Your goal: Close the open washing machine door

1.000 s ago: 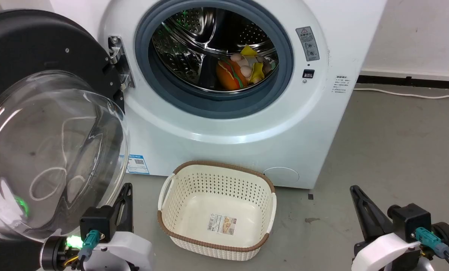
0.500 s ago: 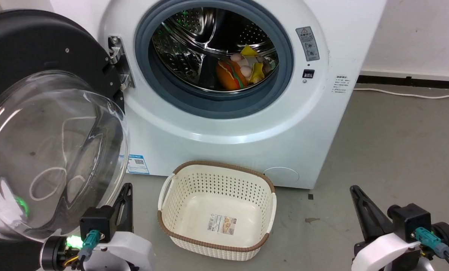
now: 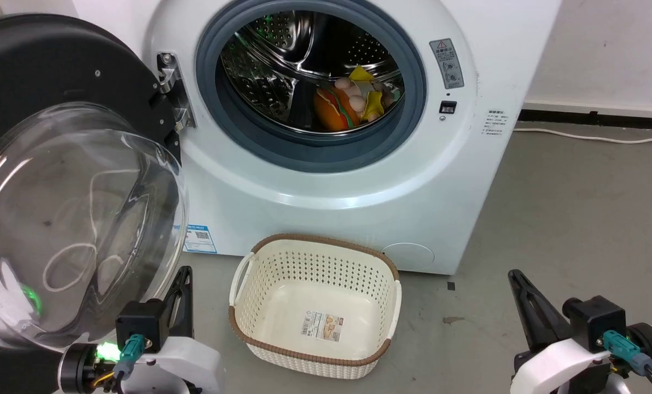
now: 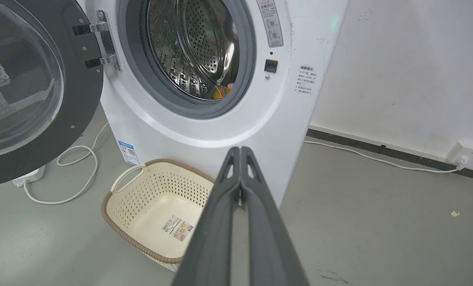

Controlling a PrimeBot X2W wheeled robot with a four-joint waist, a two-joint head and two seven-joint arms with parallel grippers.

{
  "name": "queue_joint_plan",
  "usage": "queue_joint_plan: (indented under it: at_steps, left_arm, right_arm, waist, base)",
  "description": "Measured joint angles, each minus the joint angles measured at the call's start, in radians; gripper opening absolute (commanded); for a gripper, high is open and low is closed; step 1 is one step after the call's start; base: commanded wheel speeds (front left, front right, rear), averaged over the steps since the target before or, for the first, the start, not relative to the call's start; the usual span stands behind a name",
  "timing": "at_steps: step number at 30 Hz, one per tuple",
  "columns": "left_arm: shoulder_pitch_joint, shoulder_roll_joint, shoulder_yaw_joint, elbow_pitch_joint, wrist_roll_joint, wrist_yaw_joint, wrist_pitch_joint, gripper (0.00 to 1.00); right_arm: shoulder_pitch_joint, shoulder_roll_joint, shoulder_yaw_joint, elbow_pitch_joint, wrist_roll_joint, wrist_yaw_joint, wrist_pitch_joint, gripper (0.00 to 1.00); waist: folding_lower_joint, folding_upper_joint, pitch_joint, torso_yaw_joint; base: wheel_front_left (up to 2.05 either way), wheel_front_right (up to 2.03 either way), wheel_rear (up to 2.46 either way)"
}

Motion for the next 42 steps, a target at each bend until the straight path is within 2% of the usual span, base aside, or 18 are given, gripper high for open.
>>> queue_joint_plan:
  at_steps: [11, 12, 31, 42]
  left_arm:
    - [0.000, 0.000, 0.000, 0.000, 0.000, 0.000, 0.000, 0.00]
    - [0.000, 0.000, -0.001, 0.000, 0.000, 0.000, 0.000, 1.00]
    - [0.000, 0.000, -0.010, 0.009, -0.008, -0.001, -0.025, 1.00]
    - [0.000, 0.000, -0.011, 0.019, -0.009, -0.009, -0.051, 1.00]
  right_arm:
    - [0.000, 0.000, 0.000, 0.000, 0.000, 0.000, 0.000, 0.00]
    - [0.000, 0.000, 0.000, 0.000, 0.000, 0.000, 0.000, 1.00]
    - [0.000, 0.000, -0.010, 0.014, 0.014, 0.000, -0.025, 1.00]
    - [0.000, 0.000, -0.004, 0.025, 0.030, 0.000, -0.050, 1.00]
  waist:
    - [0.0000, 0.0000, 0.000, 0.000]
    - [0.0000, 0.0000, 0.000, 0.000]
    - [0.0000, 0.0000, -0.006, 0.012]
    - [0.0000, 0.0000, -0.014, 0.076]
  base:
    - [0.00, 0.00, 0.00]
    - [0.00, 0.00, 0.00]
    - [0.00, 0.00, 0.00]
    - [0.00, 0.00, 0.00]
